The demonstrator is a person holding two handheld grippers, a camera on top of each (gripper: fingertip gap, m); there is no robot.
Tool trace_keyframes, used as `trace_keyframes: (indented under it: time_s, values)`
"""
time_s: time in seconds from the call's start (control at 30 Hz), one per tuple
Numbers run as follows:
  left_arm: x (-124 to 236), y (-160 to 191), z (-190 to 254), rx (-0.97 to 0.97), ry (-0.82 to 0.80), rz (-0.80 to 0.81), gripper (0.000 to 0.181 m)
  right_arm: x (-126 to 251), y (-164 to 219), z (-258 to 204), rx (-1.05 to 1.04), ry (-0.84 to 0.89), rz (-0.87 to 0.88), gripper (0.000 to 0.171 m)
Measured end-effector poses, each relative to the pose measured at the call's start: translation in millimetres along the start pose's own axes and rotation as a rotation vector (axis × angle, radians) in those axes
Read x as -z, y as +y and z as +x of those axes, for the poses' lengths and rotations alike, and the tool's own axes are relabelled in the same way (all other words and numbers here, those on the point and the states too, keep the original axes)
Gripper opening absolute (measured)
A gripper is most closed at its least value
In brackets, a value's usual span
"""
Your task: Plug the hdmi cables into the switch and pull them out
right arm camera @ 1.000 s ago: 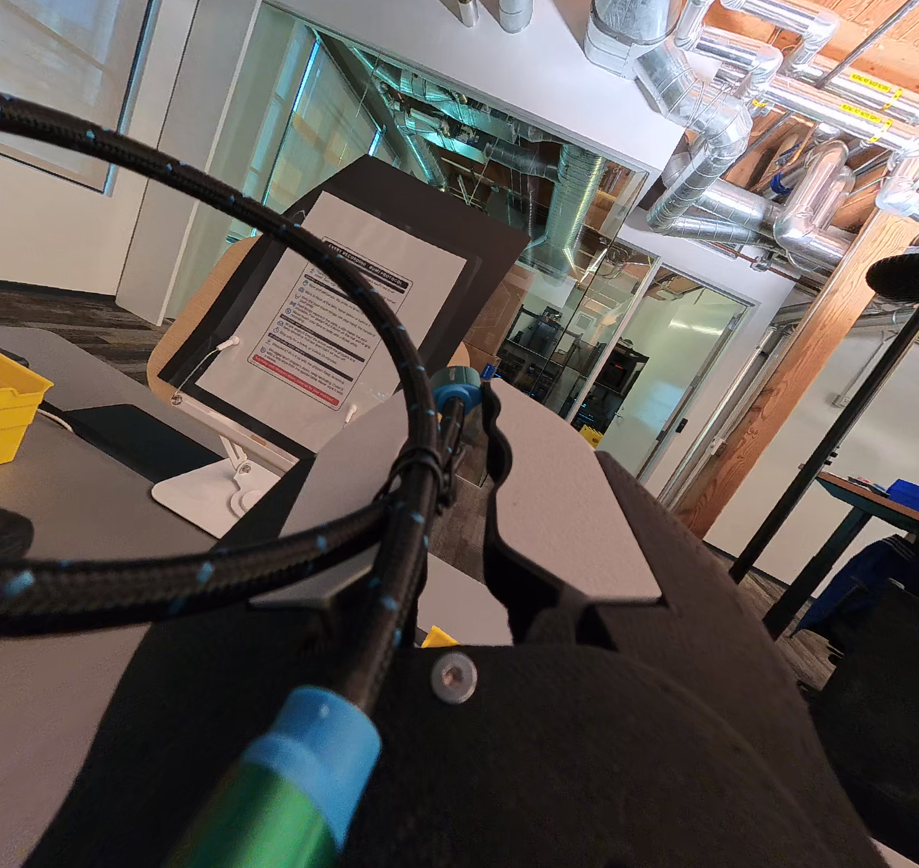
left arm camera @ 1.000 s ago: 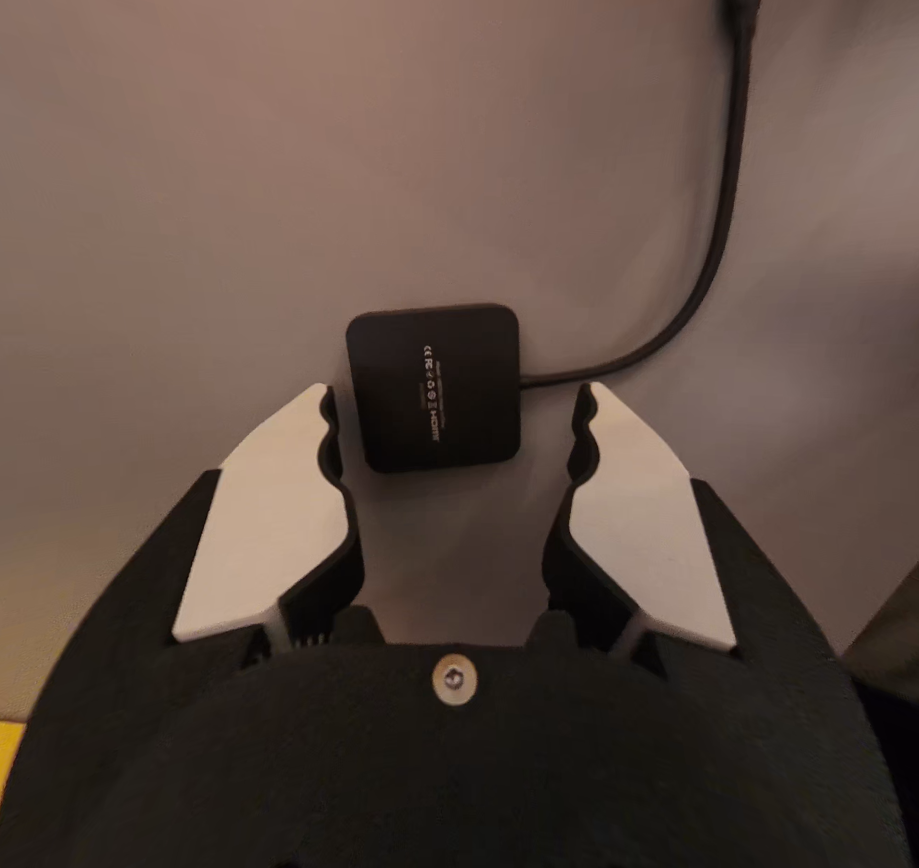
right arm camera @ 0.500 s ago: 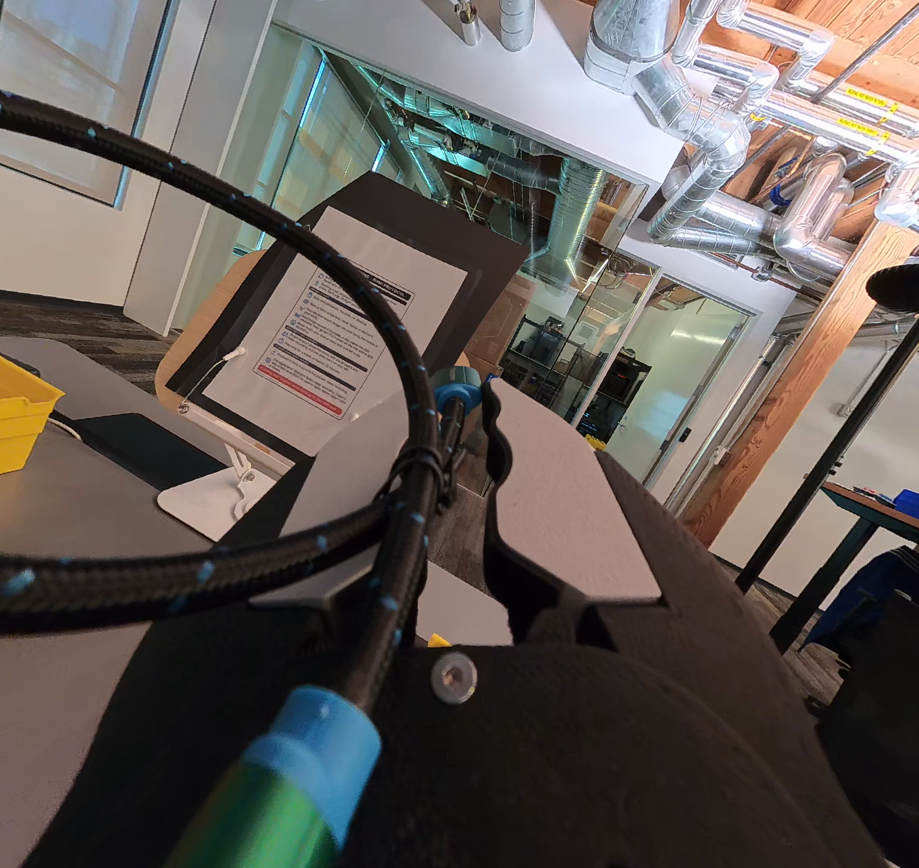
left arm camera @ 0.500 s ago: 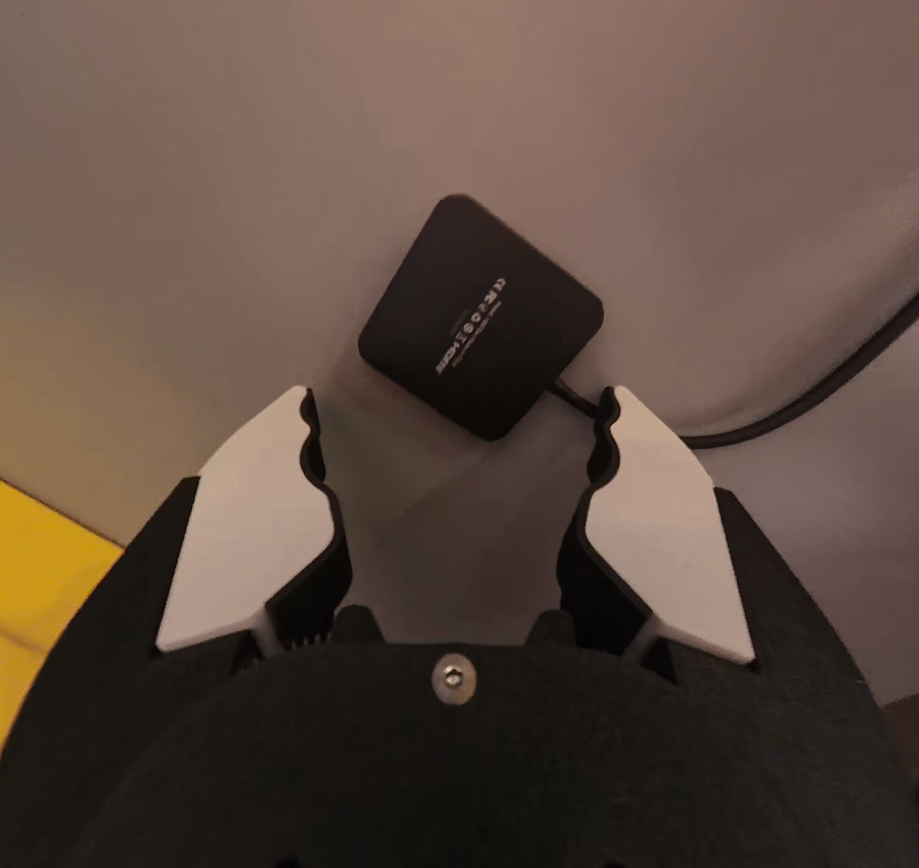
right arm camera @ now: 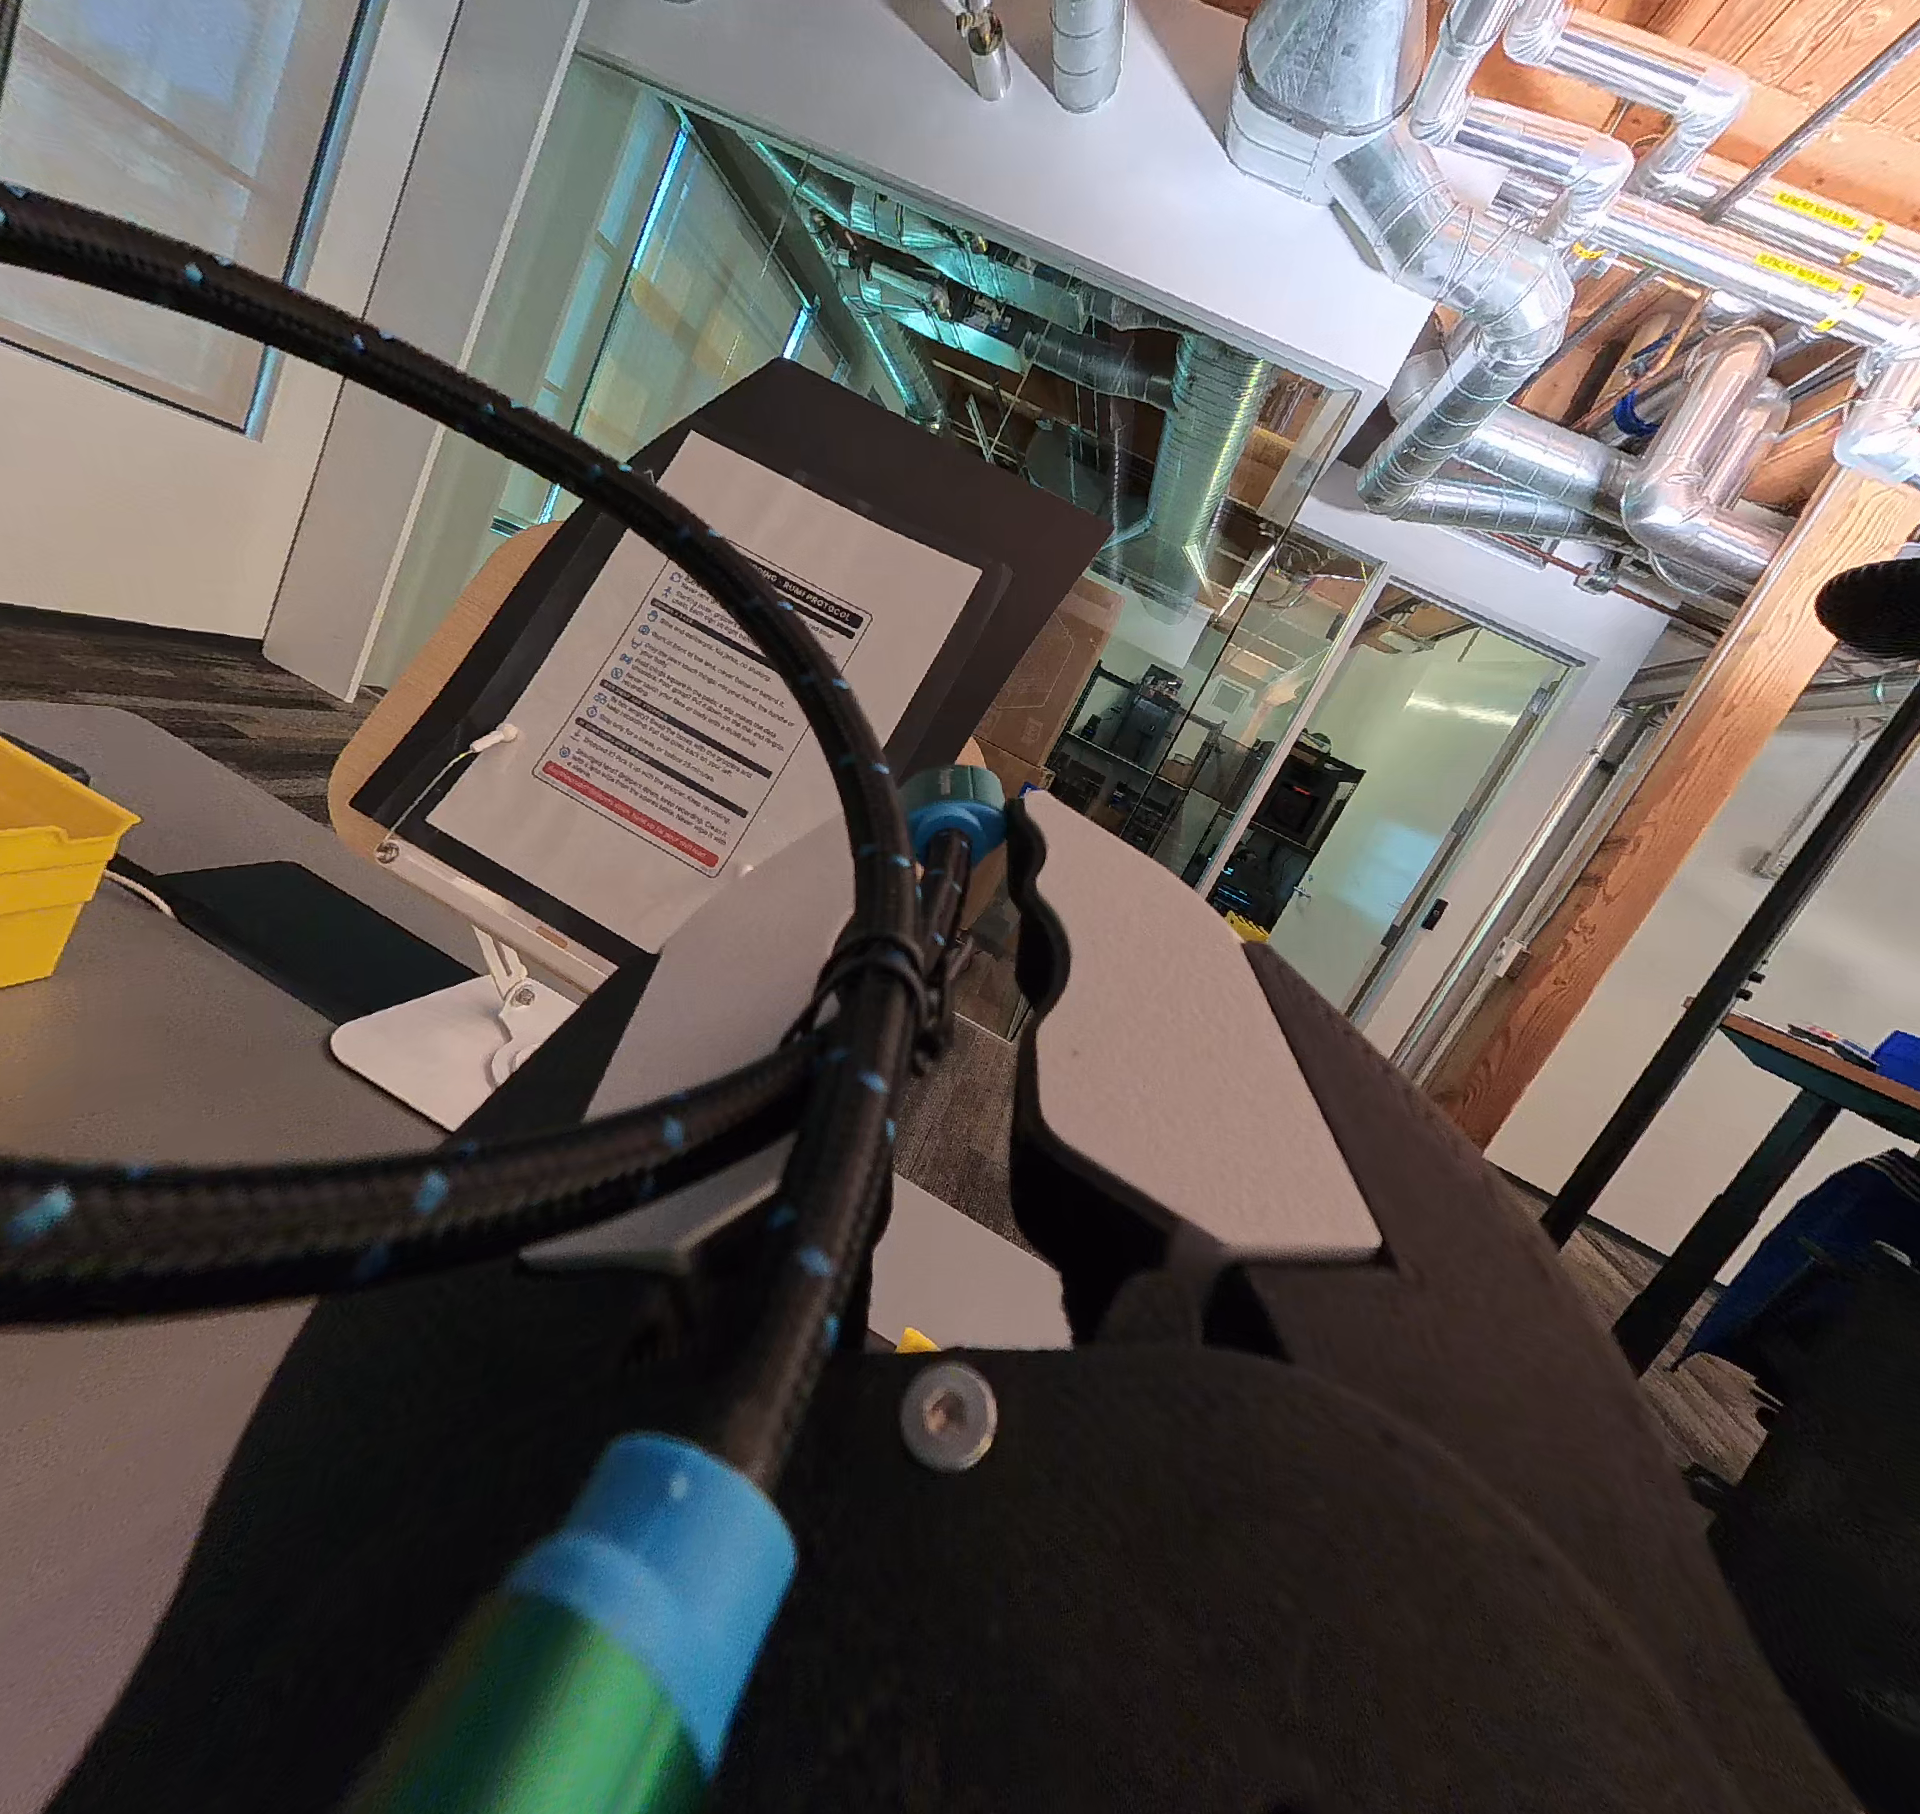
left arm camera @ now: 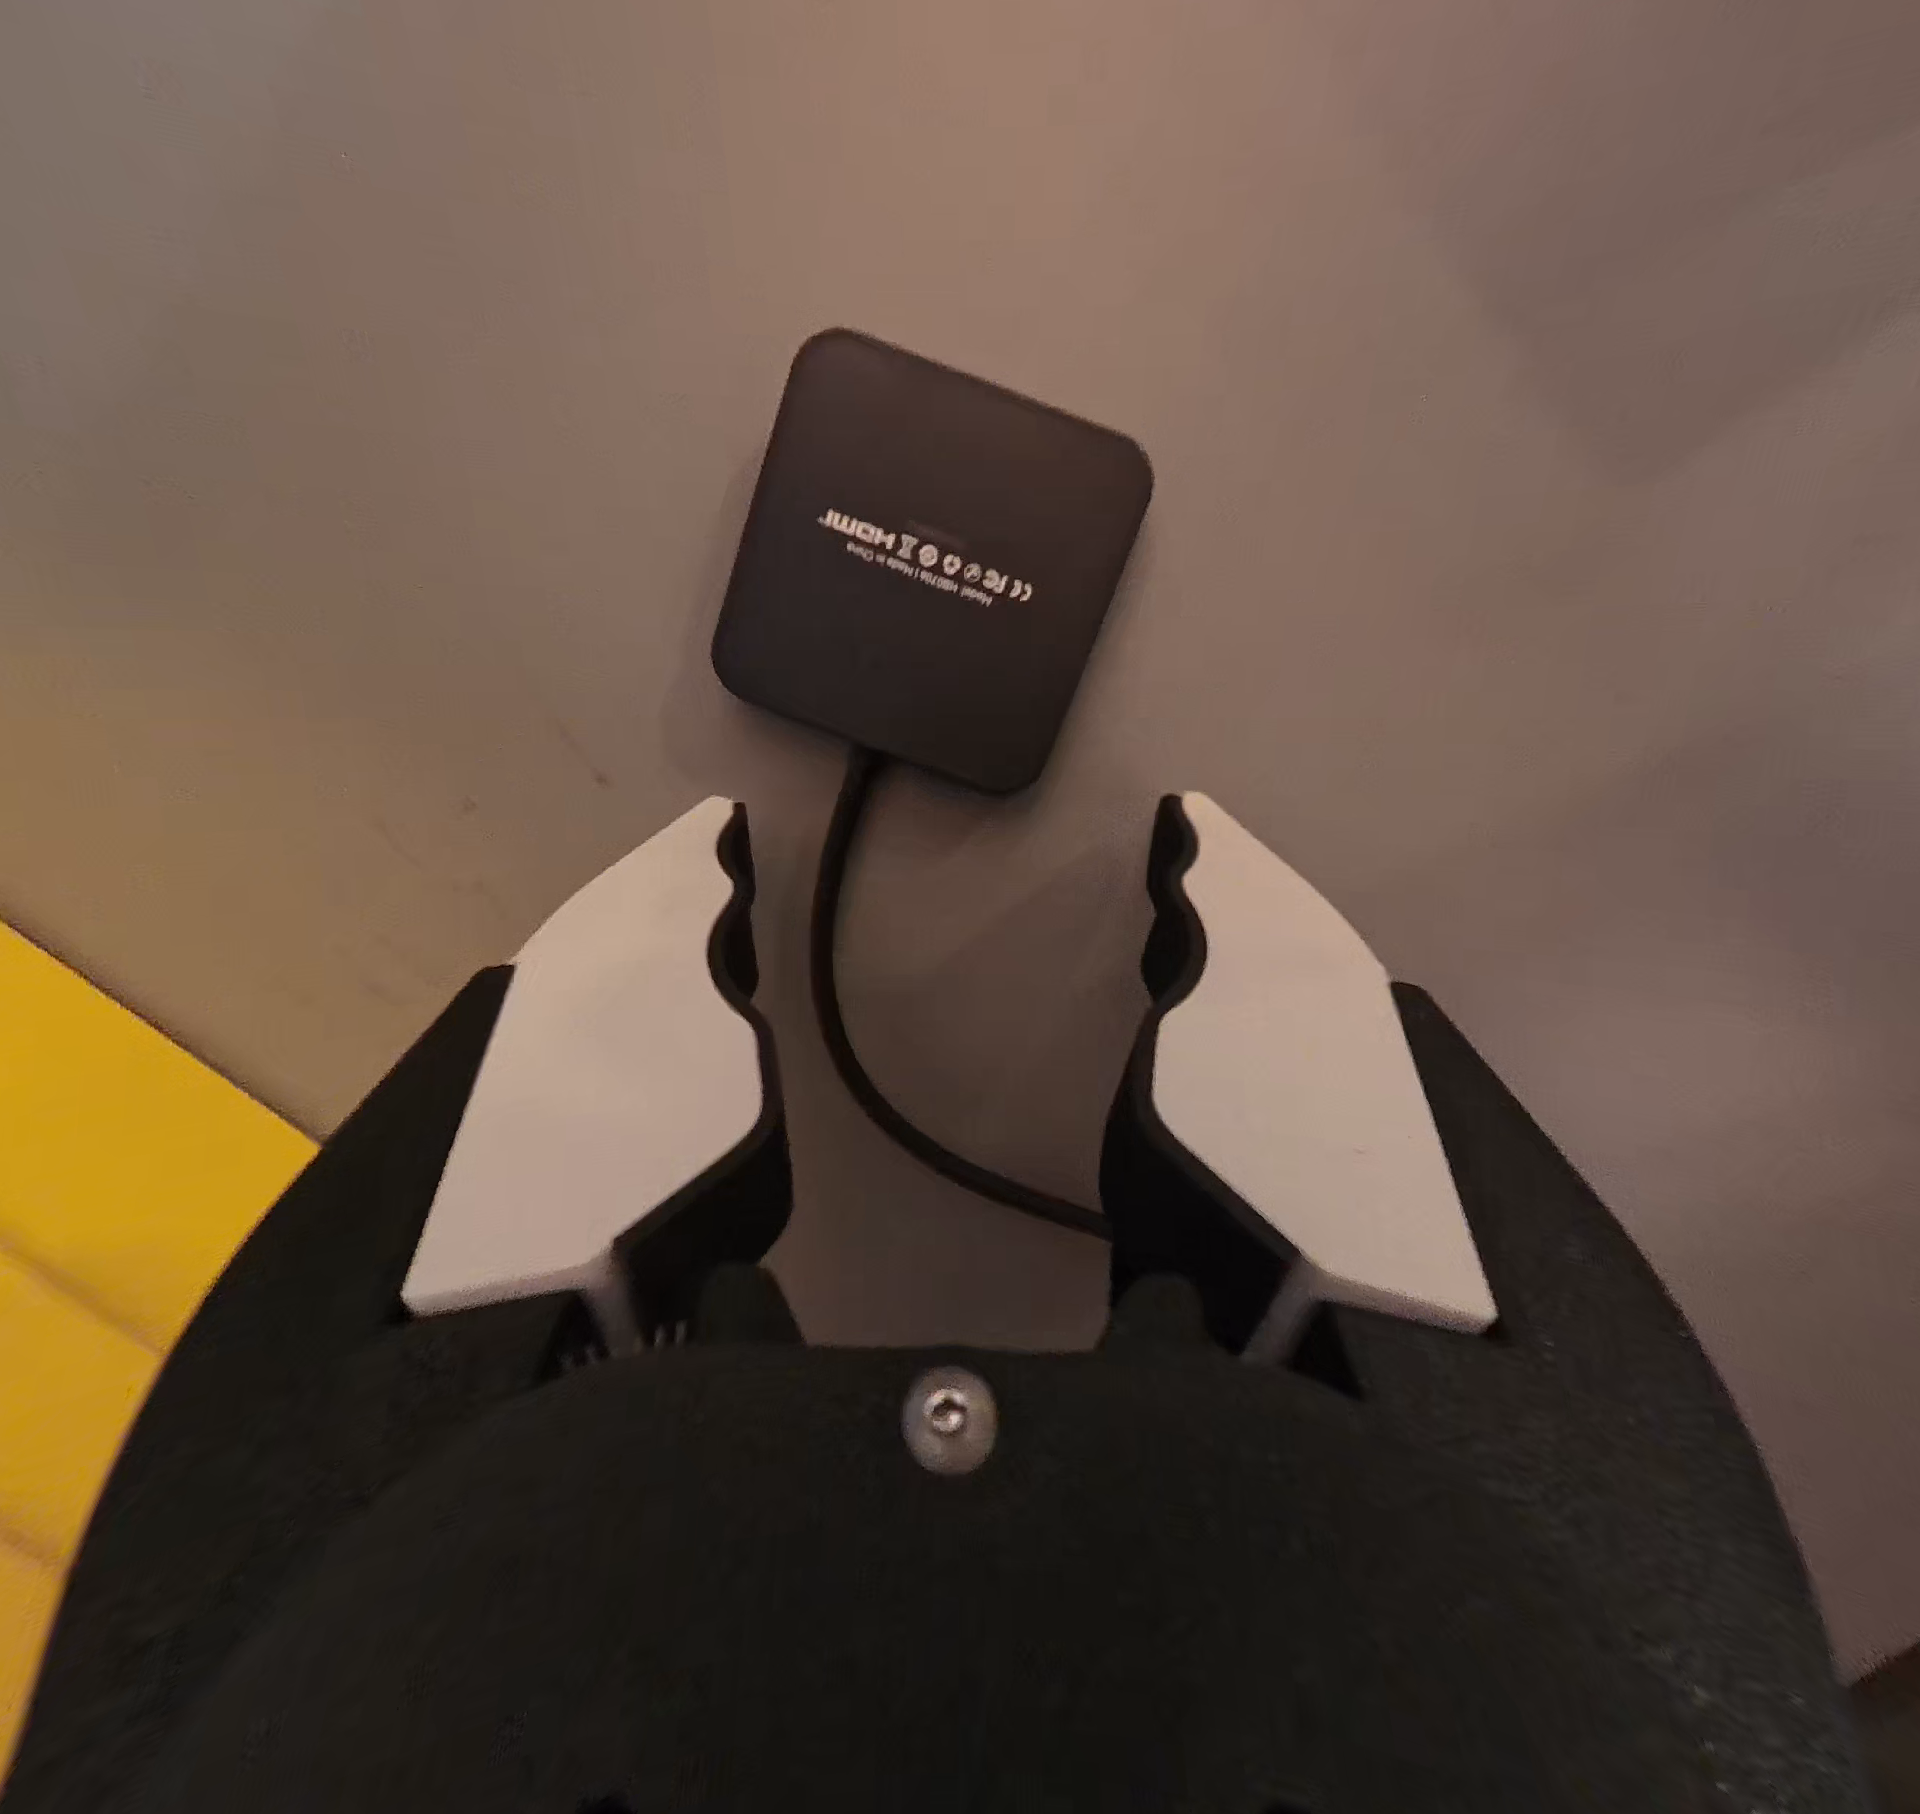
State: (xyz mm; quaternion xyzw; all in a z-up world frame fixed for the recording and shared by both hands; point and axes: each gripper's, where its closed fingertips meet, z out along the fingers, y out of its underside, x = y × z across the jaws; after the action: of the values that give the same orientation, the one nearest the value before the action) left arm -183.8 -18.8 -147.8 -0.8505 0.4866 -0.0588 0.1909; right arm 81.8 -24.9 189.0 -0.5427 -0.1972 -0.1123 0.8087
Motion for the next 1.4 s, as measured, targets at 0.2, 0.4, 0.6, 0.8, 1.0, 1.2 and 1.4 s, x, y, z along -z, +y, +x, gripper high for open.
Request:
trace_keyframes:
  time_s: [0.2,0.4,0.6,0.8,1.0,1.2,1.4]
  values:
    - [19,-20,6,-0.03,0.043,0.211,0.09,-2,2,-4,0.02,-0.003,0.002,0.021]
    - [63,-68,10,-0.011,0.081,0.619,0.067,-4,7,-7,0.033,-0.006,-0.014,0.022]
    - [119,-82,7,0.001,-0.026,0.964,0.084,-9,15,-13,0.038,-0.02,-0.039,0.021]
    - [148,-74,-6,0.098,0.05,1.188,0.091,-10,17,-17,0.048,-0.03,-0.05,0.021]
    - [144,-49,-3,0.113,0.243,1.157,0.064,-11,22,-18,0.059,-0.032,-0.07,0.021]
    - [88,-31,1,0.01,0.18,0.824,0.07,-13,26,-20,0.073,-0.034,-0.081,0.021]
    - [43,-29,7,-0.116,0.131,0.588,0.071,-14,31,-21,0.08,-0.033,-0.095,0.022]
